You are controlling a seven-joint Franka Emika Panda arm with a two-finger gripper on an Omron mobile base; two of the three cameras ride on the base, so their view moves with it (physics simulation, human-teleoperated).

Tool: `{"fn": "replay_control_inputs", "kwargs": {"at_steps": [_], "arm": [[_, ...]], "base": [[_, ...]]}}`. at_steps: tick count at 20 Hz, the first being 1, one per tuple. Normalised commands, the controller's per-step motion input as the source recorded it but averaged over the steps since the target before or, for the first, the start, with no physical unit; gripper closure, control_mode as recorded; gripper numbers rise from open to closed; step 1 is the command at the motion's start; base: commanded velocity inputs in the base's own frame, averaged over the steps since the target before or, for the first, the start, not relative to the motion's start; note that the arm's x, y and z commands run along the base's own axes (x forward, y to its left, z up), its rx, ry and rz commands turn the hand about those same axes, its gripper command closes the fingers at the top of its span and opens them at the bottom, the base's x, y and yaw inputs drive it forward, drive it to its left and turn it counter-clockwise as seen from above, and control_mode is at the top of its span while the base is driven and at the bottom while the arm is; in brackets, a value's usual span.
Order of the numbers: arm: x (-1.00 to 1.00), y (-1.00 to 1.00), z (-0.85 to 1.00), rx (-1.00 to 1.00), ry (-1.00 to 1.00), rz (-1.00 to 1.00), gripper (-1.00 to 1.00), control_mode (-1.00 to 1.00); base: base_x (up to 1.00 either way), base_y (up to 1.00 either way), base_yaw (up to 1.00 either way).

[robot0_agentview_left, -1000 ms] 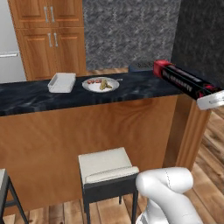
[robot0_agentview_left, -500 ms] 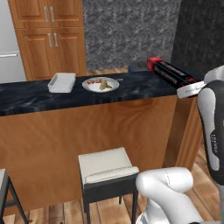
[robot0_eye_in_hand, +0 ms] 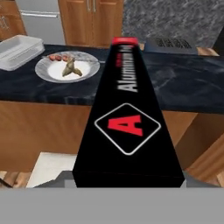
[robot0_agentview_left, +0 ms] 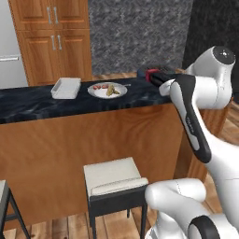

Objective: Retrieve the tupperware and aluminum foil from the cabinet and place them on the dining counter near the plate with kebab skewer and mushroom to prepare for storing leftovers.

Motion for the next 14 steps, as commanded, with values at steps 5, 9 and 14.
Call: {"fn": "replay_control_inputs", "kwargs": {"at_steps": [5,9,14], "arm": [[0.80,0.03,-0.35,0.00,0.00,-0.05,1.00,-1.00],[0.84,0.01,-0.47,0.00,0.00,-0.03,1.00,-1.00],[0.79,0.00,-0.46,0.00,0.00,0.00,1.00,-1.00]], "base": [[0.00,0.00,0.00],[0.00,0.00,0.00],[0.00,0.00,0.00]]}}
